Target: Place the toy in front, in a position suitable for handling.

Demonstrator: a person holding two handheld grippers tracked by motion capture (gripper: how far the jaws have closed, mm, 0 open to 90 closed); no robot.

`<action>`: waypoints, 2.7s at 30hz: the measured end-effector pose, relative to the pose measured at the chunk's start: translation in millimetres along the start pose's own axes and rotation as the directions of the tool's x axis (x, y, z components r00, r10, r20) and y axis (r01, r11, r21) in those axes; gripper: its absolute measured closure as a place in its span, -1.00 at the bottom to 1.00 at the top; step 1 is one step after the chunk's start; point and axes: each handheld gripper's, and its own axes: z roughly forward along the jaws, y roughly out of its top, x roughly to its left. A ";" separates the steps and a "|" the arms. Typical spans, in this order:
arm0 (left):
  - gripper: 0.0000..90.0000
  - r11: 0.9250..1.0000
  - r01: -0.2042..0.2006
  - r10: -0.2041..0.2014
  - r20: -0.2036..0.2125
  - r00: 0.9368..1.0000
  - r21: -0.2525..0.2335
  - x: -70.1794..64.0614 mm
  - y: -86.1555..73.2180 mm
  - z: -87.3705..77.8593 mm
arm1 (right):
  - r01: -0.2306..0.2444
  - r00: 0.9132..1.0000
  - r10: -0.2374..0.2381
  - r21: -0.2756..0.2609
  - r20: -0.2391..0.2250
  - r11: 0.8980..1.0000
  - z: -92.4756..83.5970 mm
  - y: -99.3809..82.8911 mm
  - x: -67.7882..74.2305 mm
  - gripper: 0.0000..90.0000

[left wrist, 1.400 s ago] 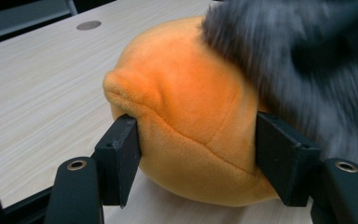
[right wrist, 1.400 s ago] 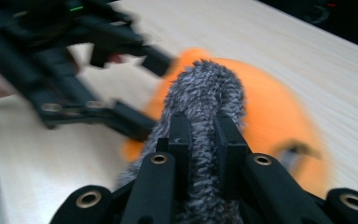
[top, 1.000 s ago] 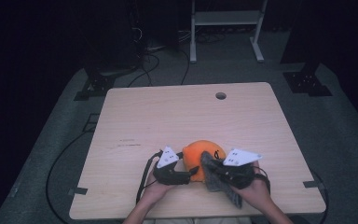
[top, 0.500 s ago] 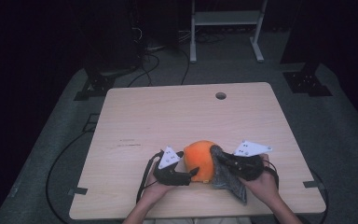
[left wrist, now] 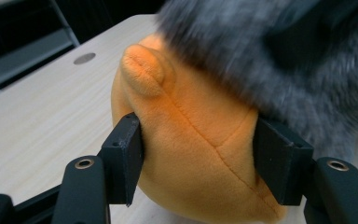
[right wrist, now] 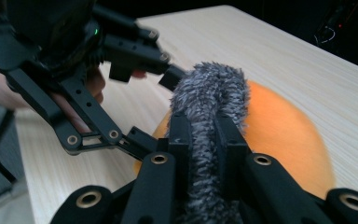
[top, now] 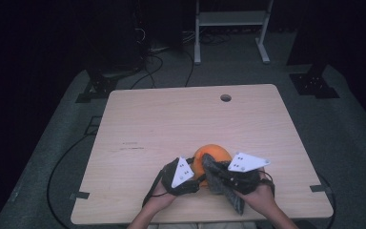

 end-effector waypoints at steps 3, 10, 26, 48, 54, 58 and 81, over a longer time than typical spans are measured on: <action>-0.15 1.000 0.028 -0.028 0.007 1.000 -0.004 4.0 -5.1 -1.2 | -0.011 1.000 0.011 0.003 0.016 1.000 -1.0 -1.0 -6.2 0.76; -0.17 0.999 0.050 -0.049 0.045 0.998 -0.018 6.6 -7.0 0.2 | -0.109 0.991 0.107 0.021 0.074 0.994 -15.0 -14.6 -37.5 0.76; -0.36 0.980 0.195 -0.196 0.052 0.979 0.028 10.7 -2.7 0.0 | -0.103 0.995 0.103 0.046 -0.003 0.994 -3.7 -14.0 -24.6 0.75; -0.11 1.000 0.029 -0.028 0.057 0.998 -0.006 1.4 -1.0 -2.9 | -0.040 0.999 0.041 0.026 -0.036 0.999 -0.5 8.8 -7.6 0.75; -0.08 0.999 0.053 -0.053 0.073 0.996 0.000 9.6 -7.0 -5.3 | -0.158 0.987 0.158 0.032 0.013 0.987 -10.5 -6.8 -41.6 0.75; -0.48 0.978 0.207 -0.205 0.111 0.972 -0.005 16.6 -3.6 -3.5 | -0.139 0.990 0.139 0.041 0.002 0.989 -7.1 -7.6 -30.4 0.75; -0.09 0.983 0.182 -0.183 0.083 0.980 0.015 29.1 -19.5 -11.3 | -0.181 0.983 0.183 0.058 -0.020 0.982 -12.3 -15.7 -40.3 0.75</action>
